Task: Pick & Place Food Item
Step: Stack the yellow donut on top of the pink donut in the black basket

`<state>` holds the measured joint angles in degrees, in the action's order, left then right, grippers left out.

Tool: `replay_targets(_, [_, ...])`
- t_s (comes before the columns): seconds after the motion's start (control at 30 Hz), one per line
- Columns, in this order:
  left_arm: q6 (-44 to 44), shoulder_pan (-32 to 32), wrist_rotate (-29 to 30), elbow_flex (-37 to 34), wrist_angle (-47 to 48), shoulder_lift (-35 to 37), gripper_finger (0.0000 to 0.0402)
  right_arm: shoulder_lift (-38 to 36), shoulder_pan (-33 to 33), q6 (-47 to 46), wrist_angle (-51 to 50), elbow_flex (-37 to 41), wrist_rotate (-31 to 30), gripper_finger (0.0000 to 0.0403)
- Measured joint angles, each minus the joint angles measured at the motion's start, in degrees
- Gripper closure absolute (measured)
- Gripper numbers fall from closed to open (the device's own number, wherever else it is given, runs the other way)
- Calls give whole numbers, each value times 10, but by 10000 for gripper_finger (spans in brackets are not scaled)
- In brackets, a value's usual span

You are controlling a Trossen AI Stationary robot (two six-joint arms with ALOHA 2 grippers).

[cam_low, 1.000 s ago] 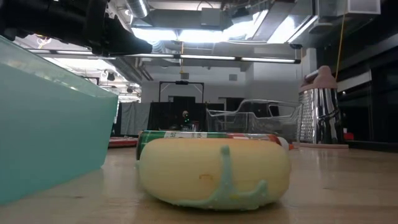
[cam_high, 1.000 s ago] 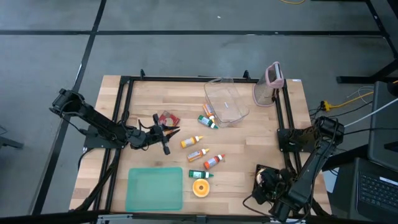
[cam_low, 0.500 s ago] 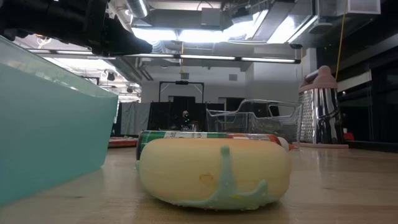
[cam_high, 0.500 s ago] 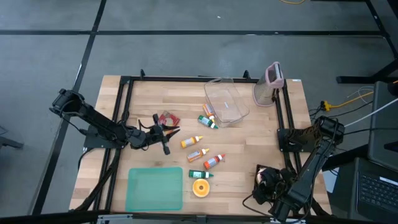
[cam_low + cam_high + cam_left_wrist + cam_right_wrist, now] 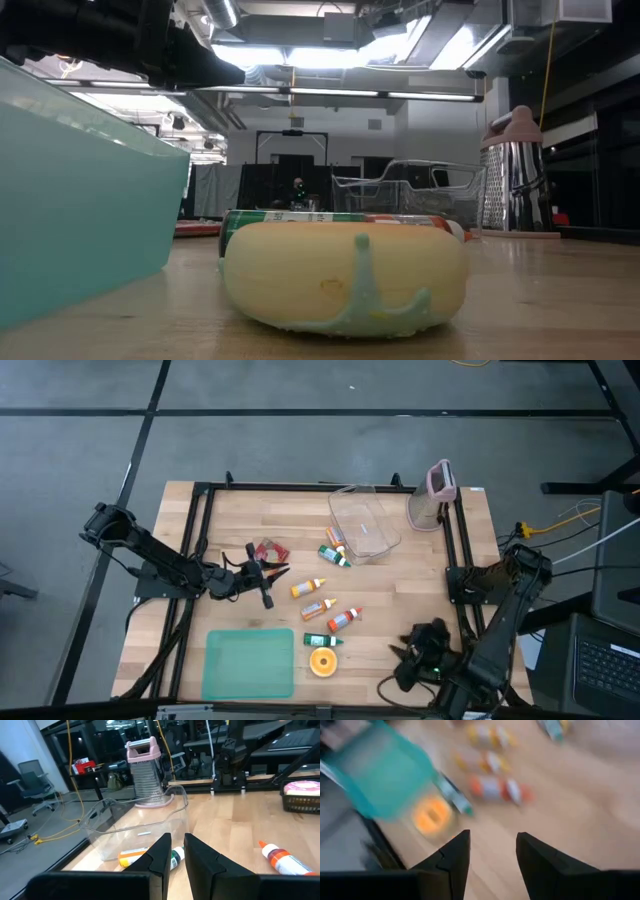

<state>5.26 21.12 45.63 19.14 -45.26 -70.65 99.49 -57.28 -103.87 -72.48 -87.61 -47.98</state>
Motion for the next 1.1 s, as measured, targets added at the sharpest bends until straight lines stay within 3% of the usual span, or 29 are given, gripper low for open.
replay_targets(0.07, [0, 0, -16, 0, -3, 0, 352, 1, 33, 100, 67, 0, -21, 245])
replay_targets(0.2, [10, 1, -34, 0, -17, 3, 352, 18, 110, 348, 212, 0, 20, 252])
replay_targets(0.3, [24, 17, -17, 0, -19, 15, 352, 43, 162, 529, 313, 0, 85, 260])
replay_targets(0.4, [58, 61, 60, 0, -18, 42, 352, 72, 203, 641, 360, 0, 195, 269])
replay_targets(0.57, [100, 184, 185, 0, -18, 109, 352, 115, 218, 697, 366, 1, 287, 276])
replay_targets(0.73, [67, 322, 213, 0, -16, 140, 352, 147, 218, 696, 434, 1, 304, 267])
replay_targets(0.9, [-10, 419, 241, 0, -13, 118, 352, 171, 220, 700, 521, 1, 348, 257])
replay_targets(1.1, [-70, 479, 313, 0, -12, 64, 352, 194, 213, 684, 515, 1, 369, 257])
